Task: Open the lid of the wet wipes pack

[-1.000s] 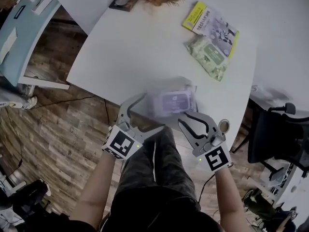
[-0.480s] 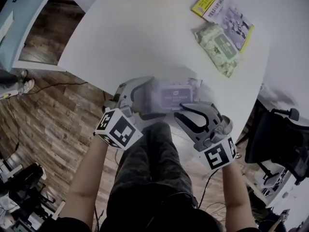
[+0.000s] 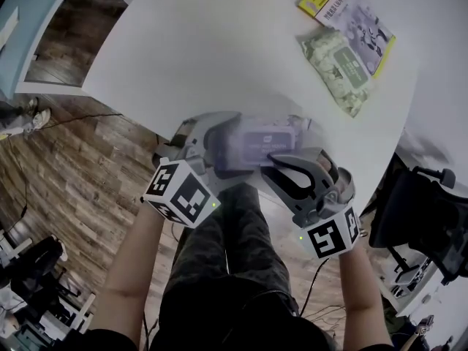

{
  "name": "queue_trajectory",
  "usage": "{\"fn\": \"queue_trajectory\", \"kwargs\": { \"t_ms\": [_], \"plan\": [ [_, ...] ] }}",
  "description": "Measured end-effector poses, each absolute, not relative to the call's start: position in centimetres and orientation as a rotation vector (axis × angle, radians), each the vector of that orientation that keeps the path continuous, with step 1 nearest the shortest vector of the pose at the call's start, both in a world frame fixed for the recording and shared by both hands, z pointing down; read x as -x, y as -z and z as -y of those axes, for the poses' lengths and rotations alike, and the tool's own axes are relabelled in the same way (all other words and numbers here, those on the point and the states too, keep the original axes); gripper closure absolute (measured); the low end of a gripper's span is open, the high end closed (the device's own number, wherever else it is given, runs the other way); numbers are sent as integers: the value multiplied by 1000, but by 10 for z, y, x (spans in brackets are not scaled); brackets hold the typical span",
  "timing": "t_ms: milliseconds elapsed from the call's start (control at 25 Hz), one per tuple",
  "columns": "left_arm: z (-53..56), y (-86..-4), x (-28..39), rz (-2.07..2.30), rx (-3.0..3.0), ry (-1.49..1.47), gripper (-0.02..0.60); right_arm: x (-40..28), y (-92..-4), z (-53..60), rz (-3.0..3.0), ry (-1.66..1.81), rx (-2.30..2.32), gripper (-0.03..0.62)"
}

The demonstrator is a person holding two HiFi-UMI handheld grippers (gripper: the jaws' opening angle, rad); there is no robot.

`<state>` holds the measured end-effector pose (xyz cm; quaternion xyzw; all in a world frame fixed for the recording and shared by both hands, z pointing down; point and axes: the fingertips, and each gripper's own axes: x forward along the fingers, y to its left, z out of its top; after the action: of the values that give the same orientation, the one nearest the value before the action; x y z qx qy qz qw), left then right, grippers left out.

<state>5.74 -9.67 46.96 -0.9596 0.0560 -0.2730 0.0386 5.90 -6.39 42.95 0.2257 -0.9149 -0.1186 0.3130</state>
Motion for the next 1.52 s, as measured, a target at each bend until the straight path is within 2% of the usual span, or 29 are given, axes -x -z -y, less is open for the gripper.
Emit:
{"fn": "queue_trajectory", "kwargs": {
  "t_ms": [280, 800, 1320, 1520],
  "plan": [
    [96, -471, -57, -165, 2920, 860, 109, -56, -432, 65, 2401, 359, -485, 465],
    [96, -472, -59, -183, 2935, 865, 109, -62, -423, 73, 2603, -187, -397, 471],
    [95, -457, -41, -303, 2958, 802, 107, -67, -408, 74, 2593, -139, -474, 471],
    [97, -446, -26, -381, 3078, 717, 111, -67, -397, 80, 2620, -135, -527, 499]
  ]
}}
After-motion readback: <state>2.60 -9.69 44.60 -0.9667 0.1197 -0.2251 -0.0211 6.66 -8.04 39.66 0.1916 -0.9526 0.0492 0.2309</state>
